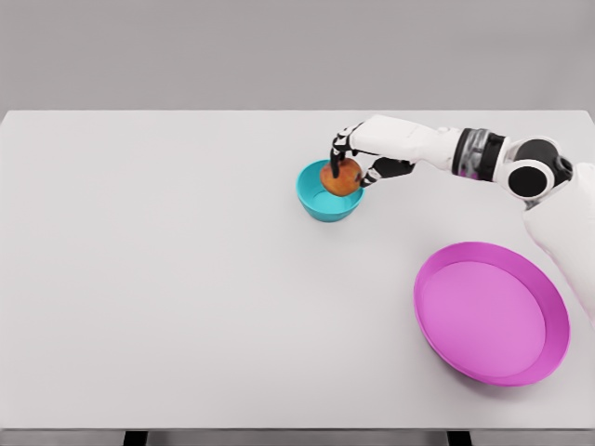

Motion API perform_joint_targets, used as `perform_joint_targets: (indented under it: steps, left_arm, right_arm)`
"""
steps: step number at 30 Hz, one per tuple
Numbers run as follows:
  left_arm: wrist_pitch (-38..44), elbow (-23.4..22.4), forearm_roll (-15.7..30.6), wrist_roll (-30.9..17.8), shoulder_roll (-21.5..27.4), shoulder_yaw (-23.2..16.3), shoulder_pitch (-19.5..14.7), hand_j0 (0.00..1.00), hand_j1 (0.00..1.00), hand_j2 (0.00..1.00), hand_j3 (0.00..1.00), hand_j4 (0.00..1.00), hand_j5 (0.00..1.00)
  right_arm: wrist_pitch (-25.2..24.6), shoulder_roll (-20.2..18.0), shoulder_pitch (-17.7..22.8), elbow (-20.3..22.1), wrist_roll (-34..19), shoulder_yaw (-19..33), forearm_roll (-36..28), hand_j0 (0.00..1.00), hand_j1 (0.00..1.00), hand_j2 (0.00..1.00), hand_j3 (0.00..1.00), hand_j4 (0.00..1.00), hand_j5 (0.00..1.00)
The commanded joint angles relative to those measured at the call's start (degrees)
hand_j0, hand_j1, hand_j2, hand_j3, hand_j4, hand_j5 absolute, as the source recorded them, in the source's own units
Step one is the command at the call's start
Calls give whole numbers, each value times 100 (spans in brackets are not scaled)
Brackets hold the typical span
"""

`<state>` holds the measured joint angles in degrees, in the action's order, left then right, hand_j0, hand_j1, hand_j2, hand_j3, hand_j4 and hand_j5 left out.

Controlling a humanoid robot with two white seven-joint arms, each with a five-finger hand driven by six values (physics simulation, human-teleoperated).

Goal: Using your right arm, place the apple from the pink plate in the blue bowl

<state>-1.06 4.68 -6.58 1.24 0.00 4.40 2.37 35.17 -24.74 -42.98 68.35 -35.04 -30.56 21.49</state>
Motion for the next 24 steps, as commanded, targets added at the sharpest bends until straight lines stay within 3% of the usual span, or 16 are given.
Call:
perform_joint_targets:
  steps: [1, 22, 23, 24]
  left_arm:
    - [0, 6, -1, -1, 0, 0, 0, 100, 100, 100, 100, 100, 100]
    - [0, -2, -1, -1, 0, 0, 0, 100, 100, 100, 100, 100, 100]
    - [0, 6, -1, -1, 0, 0, 0, 100, 100, 100, 100, 100, 100]
    - [0, 6, -1, -1, 0, 0, 0, 100, 100, 100, 100, 100, 100]
  right_arm:
    - [-17, 75, 0, -23, 4, 6, 13, 40, 40, 40, 40, 40, 40]
    - [-17, 286, -176, -428, 4, 6, 127, 42, 42, 42, 42, 42, 42]
    - [-17, 286, -176, -436, 4, 6, 154, 67, 67, 67, 67, 67, 67]
    - [-17, 312, -185, -428, 4, 6, 145, 100, 100, 100, 100, 100, 100]
